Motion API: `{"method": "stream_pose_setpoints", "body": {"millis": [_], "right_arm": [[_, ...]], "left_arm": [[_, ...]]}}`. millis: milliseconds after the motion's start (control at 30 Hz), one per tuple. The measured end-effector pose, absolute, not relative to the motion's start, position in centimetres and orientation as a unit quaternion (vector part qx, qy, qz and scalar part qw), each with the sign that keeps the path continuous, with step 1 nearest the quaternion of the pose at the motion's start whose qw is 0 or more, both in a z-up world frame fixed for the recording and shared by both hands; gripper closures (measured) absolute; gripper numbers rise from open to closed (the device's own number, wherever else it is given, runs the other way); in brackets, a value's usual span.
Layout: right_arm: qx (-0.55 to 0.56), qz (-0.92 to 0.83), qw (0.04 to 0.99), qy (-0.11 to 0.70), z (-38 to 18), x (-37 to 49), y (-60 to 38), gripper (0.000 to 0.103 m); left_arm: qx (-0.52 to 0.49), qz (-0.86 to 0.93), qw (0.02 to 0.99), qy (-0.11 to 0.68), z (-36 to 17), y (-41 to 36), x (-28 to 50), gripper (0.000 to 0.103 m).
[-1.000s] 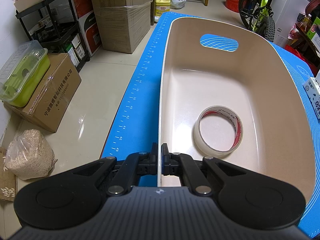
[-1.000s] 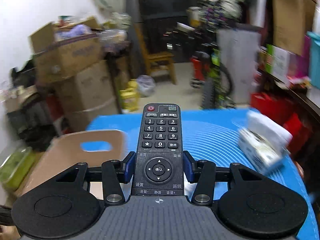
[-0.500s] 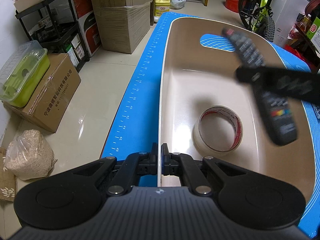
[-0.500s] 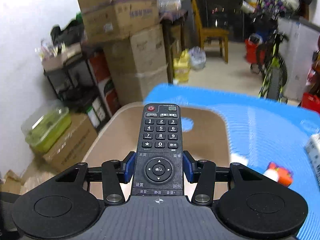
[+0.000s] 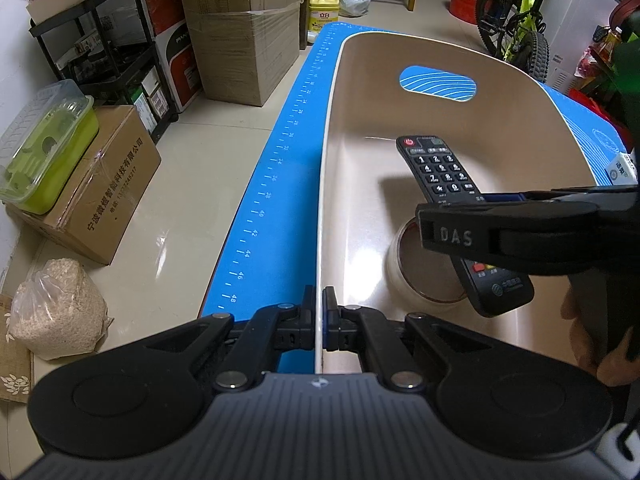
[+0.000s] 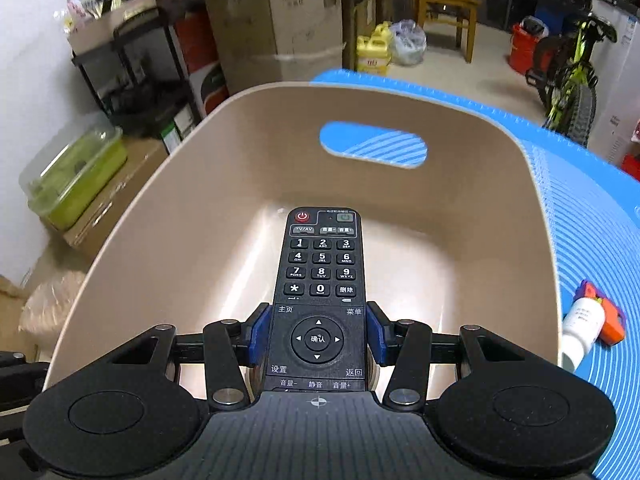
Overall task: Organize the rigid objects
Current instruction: 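Lower the black remote into the bin and open the right gripper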
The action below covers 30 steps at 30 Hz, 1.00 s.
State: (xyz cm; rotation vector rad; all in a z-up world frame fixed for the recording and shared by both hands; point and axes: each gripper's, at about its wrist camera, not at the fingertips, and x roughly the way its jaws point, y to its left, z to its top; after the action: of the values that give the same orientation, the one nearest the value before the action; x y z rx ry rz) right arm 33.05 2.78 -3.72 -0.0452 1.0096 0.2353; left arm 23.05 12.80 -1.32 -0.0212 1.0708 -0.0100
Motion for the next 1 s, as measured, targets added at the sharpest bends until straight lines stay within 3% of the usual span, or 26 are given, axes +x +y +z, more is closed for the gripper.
{"method": "stream_pose_setpoints", "body": {"millis": [533,700,1000], "right_arm": [[-0.038,0.111,0.84,0.529,-5.3,33.9,3.3,0.048],[-0.025,0.11,0.842,0.527,-4.8,34.0,2.8,0.037],[-0.013,0.127,0.874,0.469,0.1,31.6,0.2,0.033]], "left_arm": [[-0.009,-0.004,0.86,0.51,-1.3,12.6,23.0,0.1],[-0.008,-0.004,0.86,0.511,-1.3,12.6,23.1,0.1],[-0.008,-0.004,0.86,0.511,-1.3,12.6,23.1,0.1]]}}
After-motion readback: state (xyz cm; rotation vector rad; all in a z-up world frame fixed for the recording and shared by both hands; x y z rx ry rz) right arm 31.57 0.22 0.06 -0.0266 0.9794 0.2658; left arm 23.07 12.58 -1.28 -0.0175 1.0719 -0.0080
